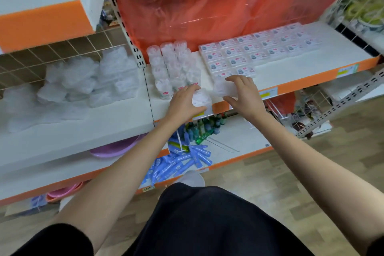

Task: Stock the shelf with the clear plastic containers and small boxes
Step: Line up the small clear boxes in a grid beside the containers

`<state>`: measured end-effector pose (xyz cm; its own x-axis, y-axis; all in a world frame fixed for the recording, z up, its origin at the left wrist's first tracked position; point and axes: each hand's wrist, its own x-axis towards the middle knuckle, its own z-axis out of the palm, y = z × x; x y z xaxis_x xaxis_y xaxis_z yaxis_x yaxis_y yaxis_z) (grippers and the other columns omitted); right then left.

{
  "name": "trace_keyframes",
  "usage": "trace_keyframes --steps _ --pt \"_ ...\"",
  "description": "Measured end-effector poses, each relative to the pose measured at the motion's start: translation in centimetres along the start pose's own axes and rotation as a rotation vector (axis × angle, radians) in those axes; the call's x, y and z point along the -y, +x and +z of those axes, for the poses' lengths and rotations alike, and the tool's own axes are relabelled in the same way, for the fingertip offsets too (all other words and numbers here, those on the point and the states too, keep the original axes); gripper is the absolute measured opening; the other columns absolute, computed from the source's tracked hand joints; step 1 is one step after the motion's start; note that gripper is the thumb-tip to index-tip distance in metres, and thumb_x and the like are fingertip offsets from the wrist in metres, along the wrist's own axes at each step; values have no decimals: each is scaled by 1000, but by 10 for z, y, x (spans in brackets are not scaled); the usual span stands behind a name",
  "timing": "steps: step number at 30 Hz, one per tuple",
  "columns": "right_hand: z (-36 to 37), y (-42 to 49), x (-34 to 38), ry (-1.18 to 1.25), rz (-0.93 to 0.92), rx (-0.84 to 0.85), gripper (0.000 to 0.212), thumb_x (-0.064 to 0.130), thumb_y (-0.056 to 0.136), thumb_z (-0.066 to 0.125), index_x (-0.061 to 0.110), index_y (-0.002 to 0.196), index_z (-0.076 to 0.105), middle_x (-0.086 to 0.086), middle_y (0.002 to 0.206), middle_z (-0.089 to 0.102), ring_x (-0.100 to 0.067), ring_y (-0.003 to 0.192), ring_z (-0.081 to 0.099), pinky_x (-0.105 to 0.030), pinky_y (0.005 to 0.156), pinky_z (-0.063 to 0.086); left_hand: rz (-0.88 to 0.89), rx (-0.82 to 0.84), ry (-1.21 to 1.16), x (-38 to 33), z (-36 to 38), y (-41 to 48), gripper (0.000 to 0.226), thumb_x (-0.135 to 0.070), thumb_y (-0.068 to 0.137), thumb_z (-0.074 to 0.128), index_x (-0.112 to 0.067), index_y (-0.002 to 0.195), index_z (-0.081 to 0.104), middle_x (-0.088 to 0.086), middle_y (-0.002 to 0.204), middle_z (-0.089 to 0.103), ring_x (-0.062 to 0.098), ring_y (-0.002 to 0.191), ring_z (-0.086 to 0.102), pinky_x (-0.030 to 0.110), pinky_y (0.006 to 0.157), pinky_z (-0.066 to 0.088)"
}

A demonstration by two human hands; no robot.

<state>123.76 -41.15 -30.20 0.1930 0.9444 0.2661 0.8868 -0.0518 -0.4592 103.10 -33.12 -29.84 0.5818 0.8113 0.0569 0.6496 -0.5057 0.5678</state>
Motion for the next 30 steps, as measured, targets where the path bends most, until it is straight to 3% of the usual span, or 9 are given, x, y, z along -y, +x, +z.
trace_keyframes --steps 13,17,22,30 --pt "-50 44 -153 -39 159 -6 50 16 83 74 7 130 56 -13 136 54 -35 127 45 -45 103 39 78 72 -70 -82 72 147 65 -38 70 81 -17 127 58 3 125 61 24 117 54 34 97 38" --pt "-64 63 -187 -31 208 30 53 13 82 74 5 131 55 -14 136 54 -34 128 45 -43 104 38 49 77 -82 -99 87 176 64 -33 70 83 -18 127 58 2 129 60 25 120 52 37 100 38" --pt "-73 73 -231 -6 240 96 51 10 80 73 5 128 56 -15 134 55 -36 127 47 -45 102 40 8 82 -95 -117 103 197 65 -32 72 83 -22 131 57 1 130 60 22 120 52 25 94 31" --pt "-92 83 -309 9 214 213 50 13 81 74 8 128 57 -11 138 53 -33 130 44 -40 104 33 -100 49 -118 -146 134 210 67 -26 76 81 -22 137 54 2 130 56 22 119 50 24 98 33"
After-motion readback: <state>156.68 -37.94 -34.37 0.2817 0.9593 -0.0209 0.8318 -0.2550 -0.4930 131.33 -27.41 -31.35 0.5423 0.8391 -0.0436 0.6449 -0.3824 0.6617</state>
